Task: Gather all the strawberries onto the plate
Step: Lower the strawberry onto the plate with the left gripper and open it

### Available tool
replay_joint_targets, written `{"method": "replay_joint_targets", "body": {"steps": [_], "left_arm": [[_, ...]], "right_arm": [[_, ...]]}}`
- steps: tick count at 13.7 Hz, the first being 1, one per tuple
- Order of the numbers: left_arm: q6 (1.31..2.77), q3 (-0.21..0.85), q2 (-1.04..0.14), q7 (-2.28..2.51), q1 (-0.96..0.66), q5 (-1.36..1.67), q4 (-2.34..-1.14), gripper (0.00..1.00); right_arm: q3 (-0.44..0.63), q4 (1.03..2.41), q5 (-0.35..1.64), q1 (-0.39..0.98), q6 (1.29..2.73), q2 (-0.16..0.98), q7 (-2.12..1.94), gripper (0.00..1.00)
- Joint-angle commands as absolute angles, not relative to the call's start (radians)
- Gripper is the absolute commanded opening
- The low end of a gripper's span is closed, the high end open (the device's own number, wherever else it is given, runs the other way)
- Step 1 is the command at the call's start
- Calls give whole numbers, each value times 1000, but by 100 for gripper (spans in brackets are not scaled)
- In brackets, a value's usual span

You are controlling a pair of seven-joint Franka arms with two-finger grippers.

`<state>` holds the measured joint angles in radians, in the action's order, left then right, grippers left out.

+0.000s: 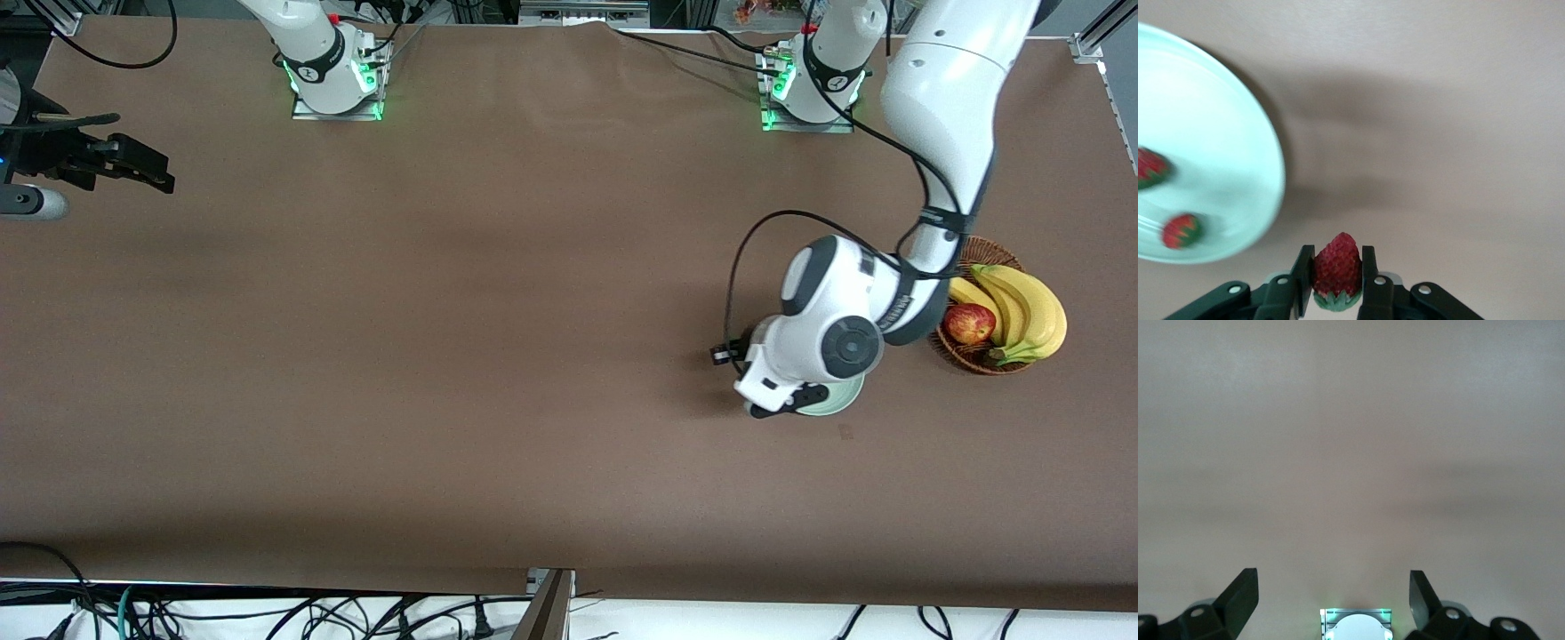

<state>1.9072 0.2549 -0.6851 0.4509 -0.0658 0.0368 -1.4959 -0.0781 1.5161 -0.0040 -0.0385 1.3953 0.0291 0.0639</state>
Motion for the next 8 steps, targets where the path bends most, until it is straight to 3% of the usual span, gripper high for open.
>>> {"method": "replay_joint_targets", "body": {"steps": [1,2,4,5,6,8], "left_arm": [[1864,224,-675,216,-39,-26,-1522,9],[1862,221,-683,116,-20,-59,-1522,12],[1864,219,-692,-21,14,-77,-1522,28],[1868,221,-696,-50,21,-77,-1520,59],[1873,219,-701,-58,26,-77,-1520,100],[1871,221,-701,-58,29,-77,-1519,100]], "right_arm": [[-77,1526,-2,-44,1407,26,41,100],[-77,1514,-2,-44,1407,29,44,100],[-78,1476,-2,-41,1402,60,44,100],[-78,1467,-2,-43,1402,64,43,100],[-78,1465,-2,-43,1404,64,43,100],[-78,1465,-3,-43,1404,64,44,100]]}}
